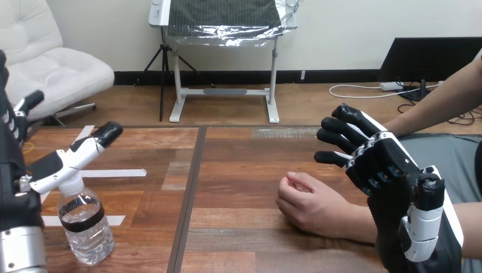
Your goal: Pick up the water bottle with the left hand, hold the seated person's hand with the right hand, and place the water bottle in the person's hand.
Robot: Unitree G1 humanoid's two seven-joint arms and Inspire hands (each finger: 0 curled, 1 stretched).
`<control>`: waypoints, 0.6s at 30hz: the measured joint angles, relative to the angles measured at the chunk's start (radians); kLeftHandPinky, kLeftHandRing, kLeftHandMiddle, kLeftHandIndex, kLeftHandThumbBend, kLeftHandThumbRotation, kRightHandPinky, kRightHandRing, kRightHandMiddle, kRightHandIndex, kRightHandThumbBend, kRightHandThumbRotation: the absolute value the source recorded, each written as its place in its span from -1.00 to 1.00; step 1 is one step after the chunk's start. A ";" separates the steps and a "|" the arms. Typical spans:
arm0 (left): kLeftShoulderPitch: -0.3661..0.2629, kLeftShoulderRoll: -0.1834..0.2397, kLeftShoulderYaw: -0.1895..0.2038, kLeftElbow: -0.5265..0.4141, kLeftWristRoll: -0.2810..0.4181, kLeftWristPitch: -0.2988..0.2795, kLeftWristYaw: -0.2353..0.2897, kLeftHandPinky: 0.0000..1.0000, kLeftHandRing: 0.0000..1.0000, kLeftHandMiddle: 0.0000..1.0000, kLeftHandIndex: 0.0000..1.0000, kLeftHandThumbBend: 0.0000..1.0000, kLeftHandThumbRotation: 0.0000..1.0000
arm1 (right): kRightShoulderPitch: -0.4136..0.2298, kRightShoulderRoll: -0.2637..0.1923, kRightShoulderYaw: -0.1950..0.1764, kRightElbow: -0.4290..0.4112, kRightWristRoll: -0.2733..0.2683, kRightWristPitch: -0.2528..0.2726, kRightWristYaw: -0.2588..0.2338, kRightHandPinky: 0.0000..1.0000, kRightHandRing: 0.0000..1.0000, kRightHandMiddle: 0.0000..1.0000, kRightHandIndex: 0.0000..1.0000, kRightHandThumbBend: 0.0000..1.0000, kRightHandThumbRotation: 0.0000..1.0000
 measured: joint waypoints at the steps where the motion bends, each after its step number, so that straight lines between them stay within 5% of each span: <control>1: 0.000 0.003 0.002 0.000 0.002 0.004 0.000 0.05 1.00 1.00 1.00 1.00 -0.75 | 0.000 0.000 0.000 0.000 0.000 0.000 0.000 0.45 0.65 0.65 0.67 0.62 1.00; 18: -0.003 0.023 0.007 0.006 0.014 0.060 -0.008 -0.10 1.00 1.00 1.00 1.00 -0.89 | 0.000 0.000 0.000 0.000 0.000 0.000 0.002 0.45 0.63 0.65 0.67 0.59 1.00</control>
